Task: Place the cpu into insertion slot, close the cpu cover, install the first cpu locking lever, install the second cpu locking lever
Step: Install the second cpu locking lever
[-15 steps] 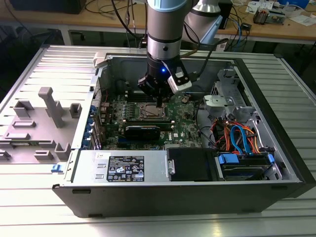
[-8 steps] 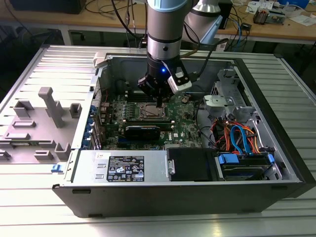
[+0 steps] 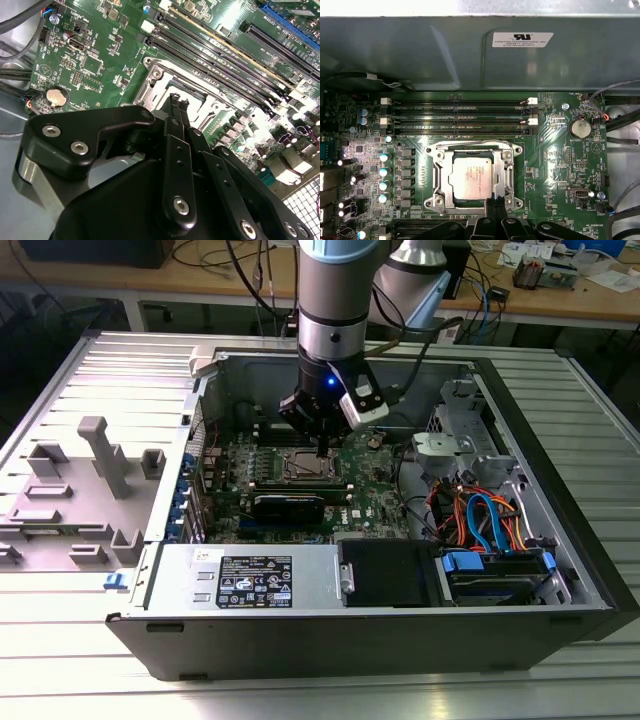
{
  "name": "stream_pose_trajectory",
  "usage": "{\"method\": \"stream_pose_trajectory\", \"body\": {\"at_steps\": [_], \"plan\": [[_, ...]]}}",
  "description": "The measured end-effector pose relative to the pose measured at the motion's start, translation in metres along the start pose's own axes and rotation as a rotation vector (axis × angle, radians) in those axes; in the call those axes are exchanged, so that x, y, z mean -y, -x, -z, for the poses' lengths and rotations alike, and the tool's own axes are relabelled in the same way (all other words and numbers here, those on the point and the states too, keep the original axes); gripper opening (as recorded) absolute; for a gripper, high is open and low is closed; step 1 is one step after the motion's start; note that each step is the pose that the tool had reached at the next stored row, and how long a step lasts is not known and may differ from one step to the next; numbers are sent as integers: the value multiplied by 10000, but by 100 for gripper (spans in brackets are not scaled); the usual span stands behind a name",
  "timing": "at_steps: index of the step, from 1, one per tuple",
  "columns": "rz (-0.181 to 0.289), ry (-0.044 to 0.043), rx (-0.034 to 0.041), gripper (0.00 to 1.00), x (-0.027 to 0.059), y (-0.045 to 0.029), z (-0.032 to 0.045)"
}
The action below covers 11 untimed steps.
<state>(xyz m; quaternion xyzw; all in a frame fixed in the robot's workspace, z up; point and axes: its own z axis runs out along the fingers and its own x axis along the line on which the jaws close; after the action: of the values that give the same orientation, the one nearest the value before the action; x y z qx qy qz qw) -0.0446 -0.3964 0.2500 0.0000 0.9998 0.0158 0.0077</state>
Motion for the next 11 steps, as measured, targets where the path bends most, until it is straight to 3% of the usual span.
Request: {"method": "stream_pose_trajectory", "body": {"at_steps": [4, 11], "plan": [[0, 0, 0, 11, -2, 1, 52], [0, 0, 0, 11, 34, 1, 58]]}}
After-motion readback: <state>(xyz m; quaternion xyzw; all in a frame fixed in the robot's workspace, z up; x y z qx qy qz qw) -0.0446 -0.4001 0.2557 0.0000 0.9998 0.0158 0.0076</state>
